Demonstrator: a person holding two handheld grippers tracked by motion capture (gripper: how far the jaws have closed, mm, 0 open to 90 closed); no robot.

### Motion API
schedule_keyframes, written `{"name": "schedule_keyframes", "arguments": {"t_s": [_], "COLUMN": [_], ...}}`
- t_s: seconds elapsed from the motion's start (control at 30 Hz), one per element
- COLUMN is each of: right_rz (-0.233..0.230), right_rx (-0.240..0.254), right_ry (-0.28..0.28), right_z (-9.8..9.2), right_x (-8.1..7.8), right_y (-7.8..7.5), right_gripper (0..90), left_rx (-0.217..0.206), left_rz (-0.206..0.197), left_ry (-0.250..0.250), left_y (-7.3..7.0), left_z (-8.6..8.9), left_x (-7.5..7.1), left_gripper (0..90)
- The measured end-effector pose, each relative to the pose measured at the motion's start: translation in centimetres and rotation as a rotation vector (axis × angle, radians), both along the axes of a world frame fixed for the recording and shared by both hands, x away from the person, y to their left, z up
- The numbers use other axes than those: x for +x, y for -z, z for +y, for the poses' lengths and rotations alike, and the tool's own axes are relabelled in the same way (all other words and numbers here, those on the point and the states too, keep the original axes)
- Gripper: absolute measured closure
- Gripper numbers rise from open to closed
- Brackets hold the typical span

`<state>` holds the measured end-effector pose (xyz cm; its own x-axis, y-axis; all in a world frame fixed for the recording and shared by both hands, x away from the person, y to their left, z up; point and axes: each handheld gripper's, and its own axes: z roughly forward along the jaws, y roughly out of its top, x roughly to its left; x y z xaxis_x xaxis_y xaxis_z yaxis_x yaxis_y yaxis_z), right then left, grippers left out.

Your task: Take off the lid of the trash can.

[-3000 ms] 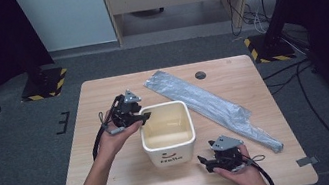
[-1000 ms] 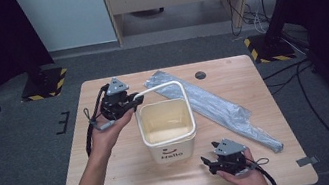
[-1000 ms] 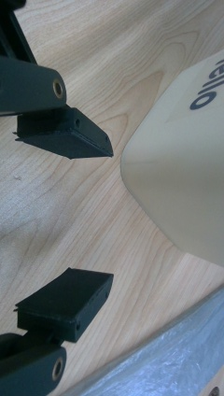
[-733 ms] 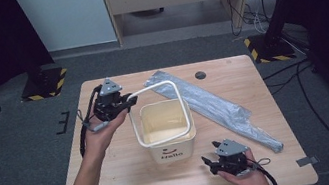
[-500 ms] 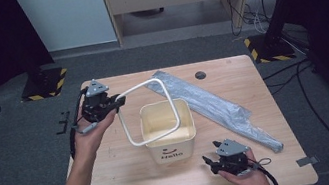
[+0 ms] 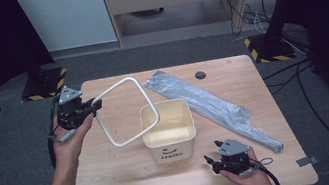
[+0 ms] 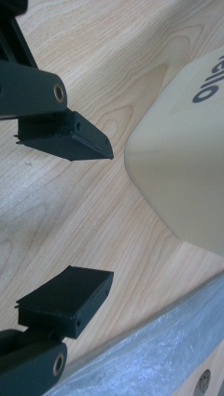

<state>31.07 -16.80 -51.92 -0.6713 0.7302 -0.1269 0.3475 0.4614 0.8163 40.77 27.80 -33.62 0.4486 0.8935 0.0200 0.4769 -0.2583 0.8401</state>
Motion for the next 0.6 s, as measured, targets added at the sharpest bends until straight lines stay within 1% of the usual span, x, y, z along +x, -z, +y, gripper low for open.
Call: {"name": "schedule_keyframes", "arguments": {"t_s": [0.07,0.17,0.23,0.33,0.4,0.57,0.6], "right_rz": [0.000,0.001,0.000,0.001,0.003,0.000,-0.006], "right_rx": [-0.004,-0.005,-0.009,-0.012,-0.013,-0.011,-0.012], "right_ry": [0.009,0.007,0.004,0.003,0.004,0.003,0.004], "right_z": [0.0,0.0,0.0,0.0,0.1,0.1,0.1], "right_x": [0.1,0.0,0.0,0.1,0.1,0.0,0.0], "right_y": [0.1,0.1,0.1,0.2,0.3,0.2,0.2], "right_gripper": [34.8,34.8,34.8,34.8,34.8,34.8,34.9], "left_rx": [0.004,0.004,-0.013,-0.021,-0.009,-0.003,-0.003], "left_rz": [0.004,0.005,0.005,0.010,0.019,0.038,0.044], "left_ry": [-0.006,-0.020,-0.041,-0.065,-0.079,-0.113,-0.116], "left_y": [0.4,1.1,1.5,2.0,2.2,3.1,3.3], "left_z": [0.8,2.1,3.0,4.2,4.8,6.0,6.2], "left_x": [0.0,0.1,0.2,0.1,0.1,0.4,0.5], "left_gripper": [75.2,75.2,75.2,75.2,75.2,75.2,75.2]}}
